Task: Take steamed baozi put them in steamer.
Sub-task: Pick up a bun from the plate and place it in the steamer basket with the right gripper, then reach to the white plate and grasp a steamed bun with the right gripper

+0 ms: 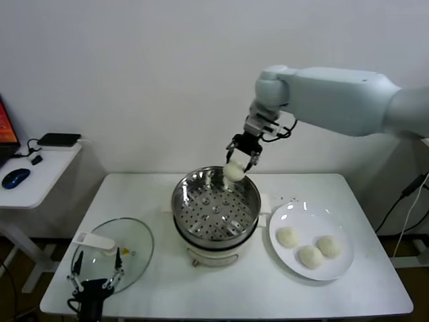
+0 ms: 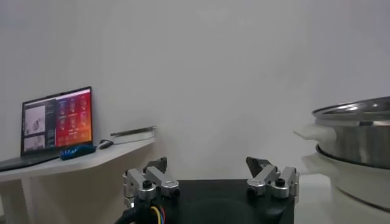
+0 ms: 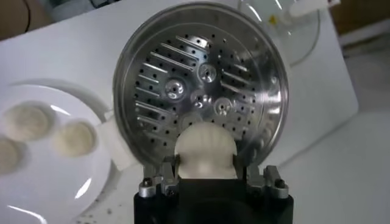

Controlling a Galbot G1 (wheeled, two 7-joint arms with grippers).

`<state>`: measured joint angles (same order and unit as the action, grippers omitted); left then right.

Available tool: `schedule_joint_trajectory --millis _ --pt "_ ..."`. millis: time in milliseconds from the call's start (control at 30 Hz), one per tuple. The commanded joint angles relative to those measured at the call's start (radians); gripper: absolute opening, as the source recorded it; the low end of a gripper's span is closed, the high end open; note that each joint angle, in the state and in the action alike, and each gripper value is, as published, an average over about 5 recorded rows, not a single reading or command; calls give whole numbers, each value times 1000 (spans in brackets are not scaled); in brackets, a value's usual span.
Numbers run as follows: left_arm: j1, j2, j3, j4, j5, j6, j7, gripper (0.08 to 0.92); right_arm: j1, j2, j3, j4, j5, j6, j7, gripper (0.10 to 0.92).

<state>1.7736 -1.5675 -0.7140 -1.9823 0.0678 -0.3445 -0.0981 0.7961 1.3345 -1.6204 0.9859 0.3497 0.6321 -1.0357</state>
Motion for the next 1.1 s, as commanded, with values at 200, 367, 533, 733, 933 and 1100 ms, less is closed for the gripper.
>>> schedule_joint_trajectory --millis 200,367,533,733,933,1100 --pt "-4 0 -2 16 -1 0 -4 823 -279 188 70 -348 -191 222 29 609" --pt "-10 -3 -4 24 0 -3 -5 823 -300 212 79 -404 -193 239 28 607" --pt "-16 -5 -6 25 0 -4 -7 823 -311 226 101 -444 -215 241 48 622" --pt "-16 -6 -7 23 1 -5 -8 823 -303 230 121 -471 -220 241 72 744" --pt "-8 -5 -10 15 2 -4 -8 823 -194 181 69 -407 -61 241 -15 820" --pt "6 -4 -16 2 4 -1 -8 823 23 45 -126 -141 300 38 -25 823"
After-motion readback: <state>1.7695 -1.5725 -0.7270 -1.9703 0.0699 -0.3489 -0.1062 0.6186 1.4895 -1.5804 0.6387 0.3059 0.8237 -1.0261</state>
